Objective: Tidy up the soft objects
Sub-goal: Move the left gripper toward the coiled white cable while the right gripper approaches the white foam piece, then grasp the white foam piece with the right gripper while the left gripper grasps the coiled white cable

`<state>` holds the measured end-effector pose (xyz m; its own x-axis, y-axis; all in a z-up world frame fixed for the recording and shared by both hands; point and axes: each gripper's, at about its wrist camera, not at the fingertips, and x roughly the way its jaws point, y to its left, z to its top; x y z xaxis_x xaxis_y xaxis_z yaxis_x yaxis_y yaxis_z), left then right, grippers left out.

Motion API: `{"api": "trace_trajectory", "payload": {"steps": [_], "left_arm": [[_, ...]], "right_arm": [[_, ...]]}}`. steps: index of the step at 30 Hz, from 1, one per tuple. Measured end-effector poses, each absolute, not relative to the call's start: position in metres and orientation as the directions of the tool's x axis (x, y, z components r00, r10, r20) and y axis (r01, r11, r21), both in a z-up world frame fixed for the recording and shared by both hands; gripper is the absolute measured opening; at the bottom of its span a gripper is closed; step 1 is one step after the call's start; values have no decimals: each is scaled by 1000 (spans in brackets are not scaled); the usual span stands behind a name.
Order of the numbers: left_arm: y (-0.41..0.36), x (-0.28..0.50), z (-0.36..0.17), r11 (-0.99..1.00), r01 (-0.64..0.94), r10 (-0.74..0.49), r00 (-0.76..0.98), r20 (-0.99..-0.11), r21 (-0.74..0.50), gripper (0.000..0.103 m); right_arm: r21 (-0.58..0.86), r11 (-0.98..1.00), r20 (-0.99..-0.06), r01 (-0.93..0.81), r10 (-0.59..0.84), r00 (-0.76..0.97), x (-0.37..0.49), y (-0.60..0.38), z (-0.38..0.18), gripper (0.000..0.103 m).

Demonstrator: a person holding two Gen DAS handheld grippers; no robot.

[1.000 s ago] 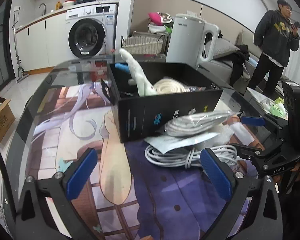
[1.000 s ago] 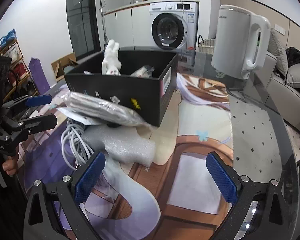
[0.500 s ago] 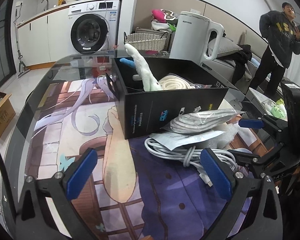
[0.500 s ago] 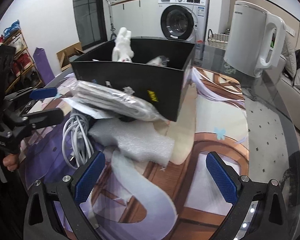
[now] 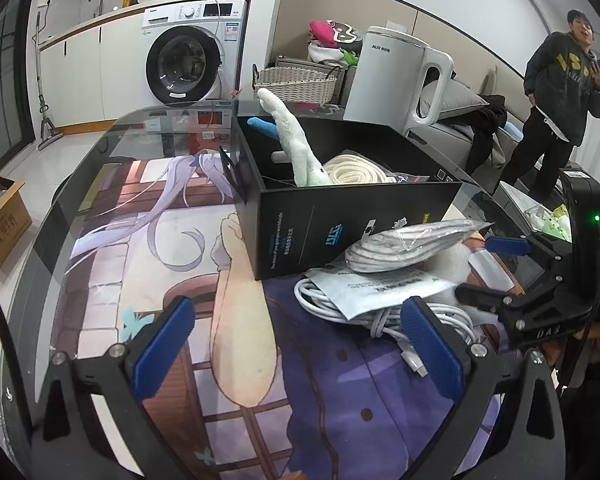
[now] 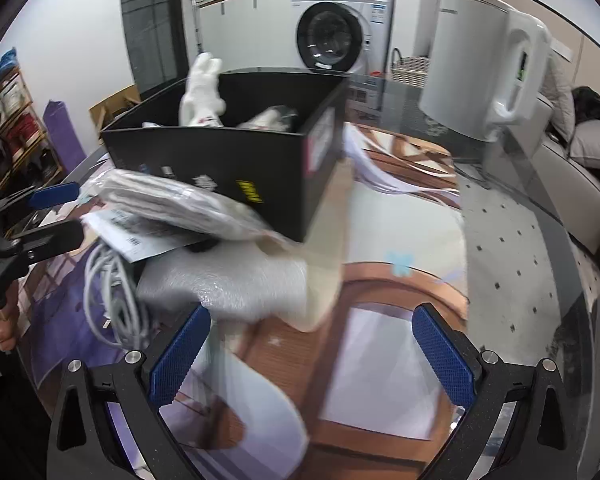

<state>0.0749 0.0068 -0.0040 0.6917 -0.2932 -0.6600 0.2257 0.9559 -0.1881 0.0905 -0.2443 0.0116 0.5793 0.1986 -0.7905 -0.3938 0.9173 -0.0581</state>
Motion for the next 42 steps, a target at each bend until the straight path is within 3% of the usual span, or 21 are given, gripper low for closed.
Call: {"api": "trace_trajectory", "payload": {"steps": [5, 13, 20, 32, 42], "left_arm": [[6, 75, -4, 955, 226, -294, 690, -661, -189, 103], [6, 74, -3, 953, 231, -303, 690, -657, -196, 103], [5, 75, -3, 954, 227, -301, 692, -657, -198, 103], [7, 77, -3, 951, 228, -308, 688, -657, -207, 103], [7, 79, -4, 946, 229, -324, 680, -658, -229, 103]], "right_arm": [[-70, 938, -783, -340, 160, 601, 93, -265, 15, 103], [1, 900, -741, -436, 294, 604, 77, -268, 31, 103], [53, 858, -760, -510, 366, 537, 70, -244, 26, 102], [6, 883, -811, -469, 279, 515, 81, -229, 10, 103], [110, 884, -787, -454, 356, 503, 83, -236, 19, 102]]}}
